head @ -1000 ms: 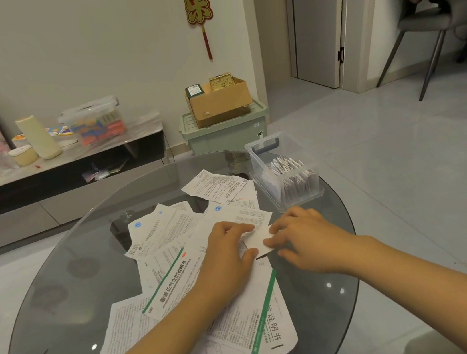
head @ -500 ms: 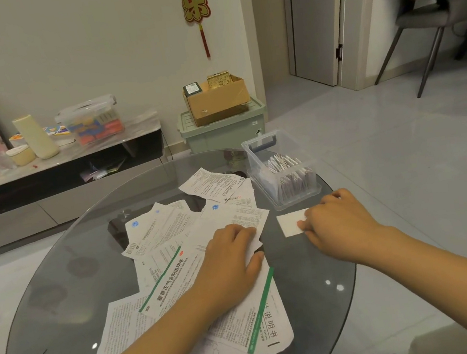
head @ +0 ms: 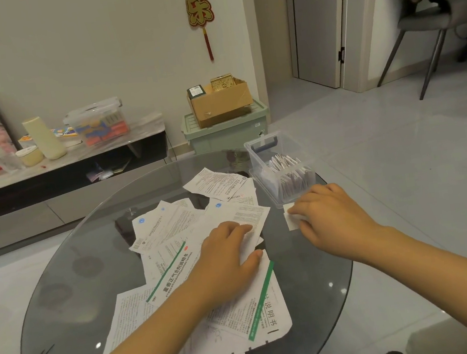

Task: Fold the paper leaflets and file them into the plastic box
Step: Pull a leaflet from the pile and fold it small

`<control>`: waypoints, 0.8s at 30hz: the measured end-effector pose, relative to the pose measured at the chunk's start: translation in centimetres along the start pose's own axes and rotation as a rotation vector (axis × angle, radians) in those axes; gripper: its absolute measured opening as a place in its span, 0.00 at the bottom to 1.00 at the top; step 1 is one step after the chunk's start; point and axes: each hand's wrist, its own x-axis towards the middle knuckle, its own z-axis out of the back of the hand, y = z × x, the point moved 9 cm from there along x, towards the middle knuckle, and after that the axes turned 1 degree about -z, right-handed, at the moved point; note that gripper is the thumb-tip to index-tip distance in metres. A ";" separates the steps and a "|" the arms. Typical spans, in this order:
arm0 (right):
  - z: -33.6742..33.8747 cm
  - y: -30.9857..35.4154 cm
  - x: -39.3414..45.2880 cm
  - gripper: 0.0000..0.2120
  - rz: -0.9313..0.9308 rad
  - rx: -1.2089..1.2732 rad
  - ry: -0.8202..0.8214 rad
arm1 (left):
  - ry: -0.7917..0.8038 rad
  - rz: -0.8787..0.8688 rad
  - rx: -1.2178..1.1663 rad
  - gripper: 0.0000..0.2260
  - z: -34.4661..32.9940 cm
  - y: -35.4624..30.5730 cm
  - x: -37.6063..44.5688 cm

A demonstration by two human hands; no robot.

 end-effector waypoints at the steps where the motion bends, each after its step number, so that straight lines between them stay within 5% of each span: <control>1: 0.2 0.3 -0.1 0.14 0.008 0.013 -0.012 | 0.007 0.008 0.011 0.23 0.2 0.0 -0.2; 13: 0.0 6.1 -0.8 0.15 0.183 0.138 0.125 | 0.202 0.181 0.239 0.35 0.8 1.0 -3.2; 20: -2.0 8.7 -1.4 0.21 0.298 0.221 0.363 | 0.422 0.104 0.264 0.39 -1.1 1.5 -6.8; 24: -2.3 9.7 -1.3 0.22 0.337 0.205 0.360 | 0.452 0.098 0.179 0.41 -1.2 3.0 -8.0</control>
